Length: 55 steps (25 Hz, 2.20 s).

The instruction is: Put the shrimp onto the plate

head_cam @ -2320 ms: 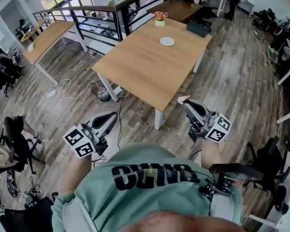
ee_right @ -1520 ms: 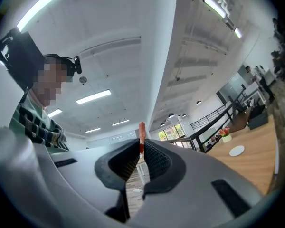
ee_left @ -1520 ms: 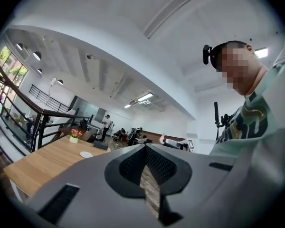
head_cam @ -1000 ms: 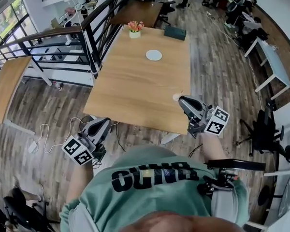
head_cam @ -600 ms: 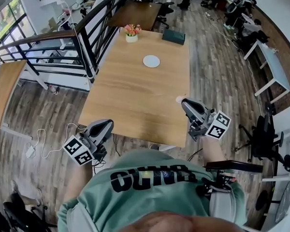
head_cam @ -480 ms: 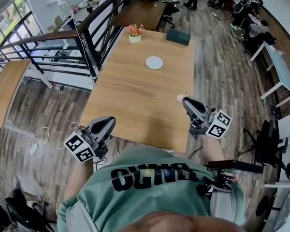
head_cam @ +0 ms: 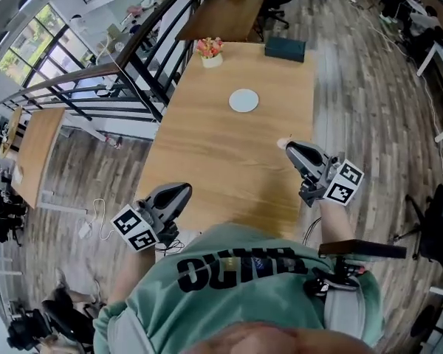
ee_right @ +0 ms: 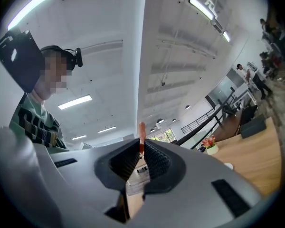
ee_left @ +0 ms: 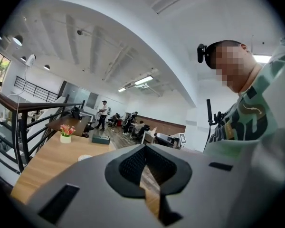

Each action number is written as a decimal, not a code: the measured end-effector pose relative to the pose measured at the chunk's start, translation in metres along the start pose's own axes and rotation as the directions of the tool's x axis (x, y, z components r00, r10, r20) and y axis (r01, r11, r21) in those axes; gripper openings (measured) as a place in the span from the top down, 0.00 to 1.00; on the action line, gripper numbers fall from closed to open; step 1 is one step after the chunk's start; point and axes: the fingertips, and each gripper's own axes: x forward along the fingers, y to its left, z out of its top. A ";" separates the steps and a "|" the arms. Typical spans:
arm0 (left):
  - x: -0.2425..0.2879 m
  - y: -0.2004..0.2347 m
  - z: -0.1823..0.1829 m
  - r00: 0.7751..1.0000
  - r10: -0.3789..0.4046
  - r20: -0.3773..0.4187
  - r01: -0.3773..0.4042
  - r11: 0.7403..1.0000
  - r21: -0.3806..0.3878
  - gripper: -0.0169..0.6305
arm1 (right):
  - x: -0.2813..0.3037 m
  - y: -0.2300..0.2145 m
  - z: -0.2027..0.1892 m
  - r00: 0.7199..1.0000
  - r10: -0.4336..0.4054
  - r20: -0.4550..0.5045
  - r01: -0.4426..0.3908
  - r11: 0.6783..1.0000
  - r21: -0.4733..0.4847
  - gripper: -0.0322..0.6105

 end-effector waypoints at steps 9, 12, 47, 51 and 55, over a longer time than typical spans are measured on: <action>0.056 0.026 -0.015 0.987 -0.125 -0.103 0.121 0.992 -0.036 0.97 | -0.040 -0.046 -0.021 0.986 -0.153 0.059 0.149 0.987 0.066 0.89; 0.060 0.035 -0.024 0.976 -0.187 -0.115 0.182 0.982 -0.055 0.97 | -0.042 -0.042 -0.028 0.977 -0.204 0.062 0.201 0.978 0.055 0.90; 0.141 0.347 -0.094 0.973 -0.211 -0.097 0.196 0.970 -0.140 0.97 | 0.171 -0.219 -0.164 0.924 -0.289 -0.250 0.289 0.957 -0.034 0.90; 0.184 0.372 -0.108 0.961 -0.241 -0.137 0.228 0.968 -0.102 0.97 | 0.164 -0.262 -0.191 0.910 -0.324 -0.258 0.334 0.943 -0.006 0.89; 0.215 0.410 -0.119 0.968 -0.227 -0.110 0.219 0.973 -0.078 0.97 | 0.163 -0.311 -0.217 0.893 -0.348 -0.284 0.360 0.933 -0.012 0.90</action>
